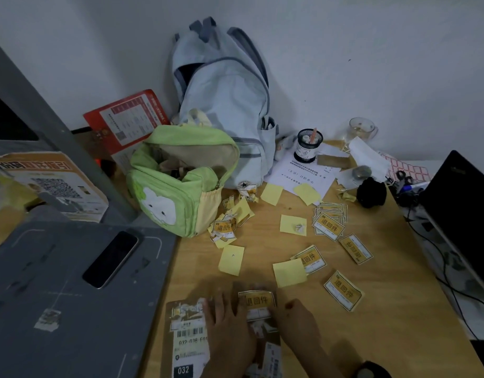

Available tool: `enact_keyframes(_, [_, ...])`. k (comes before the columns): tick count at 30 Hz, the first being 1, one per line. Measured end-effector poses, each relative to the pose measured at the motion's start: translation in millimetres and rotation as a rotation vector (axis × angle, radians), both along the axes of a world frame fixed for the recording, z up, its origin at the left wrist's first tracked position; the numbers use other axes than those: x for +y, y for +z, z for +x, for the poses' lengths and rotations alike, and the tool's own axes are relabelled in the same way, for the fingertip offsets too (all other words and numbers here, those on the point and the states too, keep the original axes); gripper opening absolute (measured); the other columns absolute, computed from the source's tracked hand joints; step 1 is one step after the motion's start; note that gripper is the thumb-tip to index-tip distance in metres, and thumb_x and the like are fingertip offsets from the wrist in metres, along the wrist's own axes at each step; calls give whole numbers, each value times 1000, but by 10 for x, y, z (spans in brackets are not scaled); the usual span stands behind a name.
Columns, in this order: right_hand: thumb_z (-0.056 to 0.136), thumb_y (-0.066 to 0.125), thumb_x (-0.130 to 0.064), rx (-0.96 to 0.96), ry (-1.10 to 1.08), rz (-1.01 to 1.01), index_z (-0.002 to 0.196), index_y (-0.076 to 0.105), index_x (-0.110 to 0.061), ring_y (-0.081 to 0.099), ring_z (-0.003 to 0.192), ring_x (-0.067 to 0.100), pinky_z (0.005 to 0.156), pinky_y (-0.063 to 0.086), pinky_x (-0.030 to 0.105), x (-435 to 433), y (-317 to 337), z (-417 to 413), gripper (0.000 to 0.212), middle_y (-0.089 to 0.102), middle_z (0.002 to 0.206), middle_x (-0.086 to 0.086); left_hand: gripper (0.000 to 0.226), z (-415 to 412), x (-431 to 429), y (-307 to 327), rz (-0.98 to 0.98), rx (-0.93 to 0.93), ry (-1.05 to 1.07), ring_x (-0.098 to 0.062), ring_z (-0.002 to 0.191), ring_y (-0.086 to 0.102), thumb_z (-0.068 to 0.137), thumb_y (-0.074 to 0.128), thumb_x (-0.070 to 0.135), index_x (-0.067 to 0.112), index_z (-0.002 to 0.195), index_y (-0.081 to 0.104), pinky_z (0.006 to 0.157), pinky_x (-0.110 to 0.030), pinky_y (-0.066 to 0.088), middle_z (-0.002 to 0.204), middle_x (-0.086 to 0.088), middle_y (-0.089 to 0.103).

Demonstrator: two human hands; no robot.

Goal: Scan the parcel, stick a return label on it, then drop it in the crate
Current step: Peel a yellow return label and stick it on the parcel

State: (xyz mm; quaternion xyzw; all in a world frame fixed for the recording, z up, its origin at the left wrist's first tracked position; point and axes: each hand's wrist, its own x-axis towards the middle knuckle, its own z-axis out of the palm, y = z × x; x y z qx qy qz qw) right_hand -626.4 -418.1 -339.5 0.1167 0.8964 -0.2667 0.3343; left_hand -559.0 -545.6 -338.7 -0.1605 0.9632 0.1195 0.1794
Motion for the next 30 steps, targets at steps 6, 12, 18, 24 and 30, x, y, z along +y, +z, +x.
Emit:
enact_keyframes(6, [94,41,-46,-82,-75,-137,103,65,-11,61,94,23,84,46,32,5,-17,157,44,68,107,9,74,-115,92,105,-56,-127,61,-35,148,8,87,37,52,21,151,17,86,-49,-47,159,-8,24])
enact_keyframes(12, [91,39,-50,-1,-59,-168,90,69,-14,66,82,22,78,55,38,-15,183,48,47,71,90,6,71,-211,174,384,21,-36,97,-32,140,31,90,40,48,24,151,14,120,-52,2,151,-8,37])
enact_keyframes(18, [94,40,-48,291,-89,-165,101,67,-13,61,76,18,65,43,27,16,655,-114,44,71,97,5,74,-338,192,721,405,278,221,-26,124,49,89,49,28,27,152,9,92,-32,46,148,-8,31])
enact_keyframes(24, [95,34,-52,542,-79,-117,52,39,-17,38,41,16,44,26,27,122,1185,-380,56,38,47,1,70,-484,257,1133,449,566,119,-22,117,54,85,54,29,29,148,23,86,-31,54,147,-5,30])
enact_keyframes(30, [94,34,-52,835,-39,-89,67,58,-13,57,53,19,47,39,28,167,1890,-563,53,58,59,3,72,-637,288,1716,441,858,72,-18,120,52,87,60,28,30,149,22,86,-21,52,144,1,32])
